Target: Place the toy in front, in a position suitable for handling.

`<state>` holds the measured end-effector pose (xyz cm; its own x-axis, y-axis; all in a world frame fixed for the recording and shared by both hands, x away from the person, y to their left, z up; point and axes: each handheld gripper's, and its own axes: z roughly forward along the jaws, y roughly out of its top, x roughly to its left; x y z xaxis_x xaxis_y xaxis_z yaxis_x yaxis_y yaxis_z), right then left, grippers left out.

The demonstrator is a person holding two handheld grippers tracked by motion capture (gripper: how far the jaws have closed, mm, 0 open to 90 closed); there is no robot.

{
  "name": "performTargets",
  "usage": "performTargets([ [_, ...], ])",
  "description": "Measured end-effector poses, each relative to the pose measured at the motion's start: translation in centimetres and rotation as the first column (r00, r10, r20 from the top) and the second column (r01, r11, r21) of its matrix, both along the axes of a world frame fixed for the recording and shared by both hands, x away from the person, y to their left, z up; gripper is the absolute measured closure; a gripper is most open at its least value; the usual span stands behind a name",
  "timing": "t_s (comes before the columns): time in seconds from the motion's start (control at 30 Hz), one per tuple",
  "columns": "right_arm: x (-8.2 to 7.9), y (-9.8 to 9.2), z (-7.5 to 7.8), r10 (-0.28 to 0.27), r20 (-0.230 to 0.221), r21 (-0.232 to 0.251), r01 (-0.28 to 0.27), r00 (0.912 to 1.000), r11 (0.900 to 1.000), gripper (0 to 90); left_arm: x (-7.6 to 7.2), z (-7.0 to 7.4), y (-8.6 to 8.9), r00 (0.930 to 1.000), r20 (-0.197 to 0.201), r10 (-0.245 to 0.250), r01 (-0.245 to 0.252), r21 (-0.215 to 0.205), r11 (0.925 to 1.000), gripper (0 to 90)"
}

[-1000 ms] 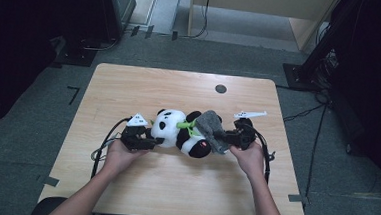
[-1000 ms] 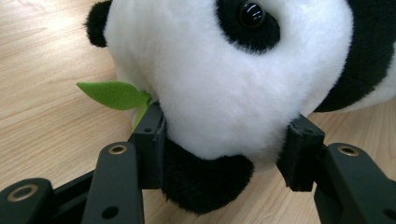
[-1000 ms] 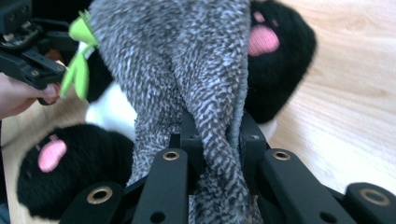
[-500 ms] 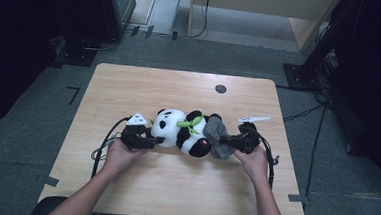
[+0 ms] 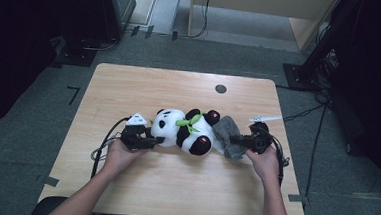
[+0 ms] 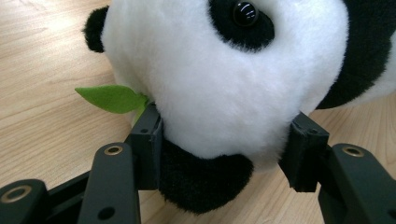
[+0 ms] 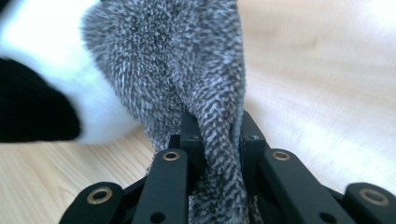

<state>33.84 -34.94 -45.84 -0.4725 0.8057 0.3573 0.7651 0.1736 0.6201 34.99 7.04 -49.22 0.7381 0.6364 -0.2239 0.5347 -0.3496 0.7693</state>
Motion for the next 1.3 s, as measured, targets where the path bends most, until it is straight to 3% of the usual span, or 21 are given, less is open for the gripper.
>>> performTargets([
  [0.13, -0.3, 0.2, 2.2, 0.025, 0.085, 0.042, -0.028, 0.9961, 0.999, 78.5, -0.1, -0.2, -0.1, 1.0, -0.002, 0.007, -0.007, -0.008, 0.9999, 38.4],
  [0.23, -0.2, 0.8, 3.6, 0.05, 0.144, 0.076, -0.062, 0.9884, 0.995, 78.5, -0.3, -0.2, -0.4, 0.9999, -0.002, 0.012, -0.012, -0.001, 0.9999, 33.7],
  [0.47, 0.8, 2.9, 6.2, 0.115, 0.211, 0.108, -0.14, 0.9706, 0.984, 78.5, -0.2, -0.2, -0.4, 0.9999, 0.006, 0.011, -0.011, -0.002, 0.9999, 33.5],
  [0.63, 2.2, 4.8, 8.2, 0.157, 0.255, 0.091, -0.185, 0.9541, 0.978, 78.5, -0.2, -0.2, -0.4, 0.9999, 0.009, 0.007, -0.007, 0.0, 1.0, 33.4],
  [0.73, 3.5, 6.2, 7.8, 0.212, 0.225, 0.092, -0.237, 0.9511, 0.967, 78.4, -0.1, -0.2, -0.3, 0.9999, 0.01, 0.006, -0.006, 0.002, 1.0, 33.1],
  [0.9, 4.6, 8.4, 4.9, 0.28, 0.097, 0.029, -0.284, 0.9549, 0.958, 78.3, -0.1, -0.4, -0.3, 0.9998, 0.021, 0.006, -0.006, 0.008, 1.0, 30.4],
  [0.97, 4.6, 8.4, 3.8, 0.262, 0.086, 0.038, -0.266, 0.9612, 0.963, 78.2, -0.1, -0.4, -0.4, 0.9997, 0.025, 0.005, -0.005, 0.005, 1.0, 29.8],
  [1.1, 4.4, 7.5, 3.0, 0.243, 0.074, 0.069, -0.248, 0.9673, 0.966, 78.4, -0.2, -0.4, -0.5, 0.9997, 0.024, 0.005, -0.006, 0.01, 0.9999, 31.4],
  [1.3, 3.7, 6.4, 2.7, 0.228, 0.061, 0.045, -0.231, 0.9718, 0.972, 78.4, -0.1, -0.4, -0.5, 0.9998, 0.019, 0.006, -0.006, 0.013, 0.9999, 32.5],
])
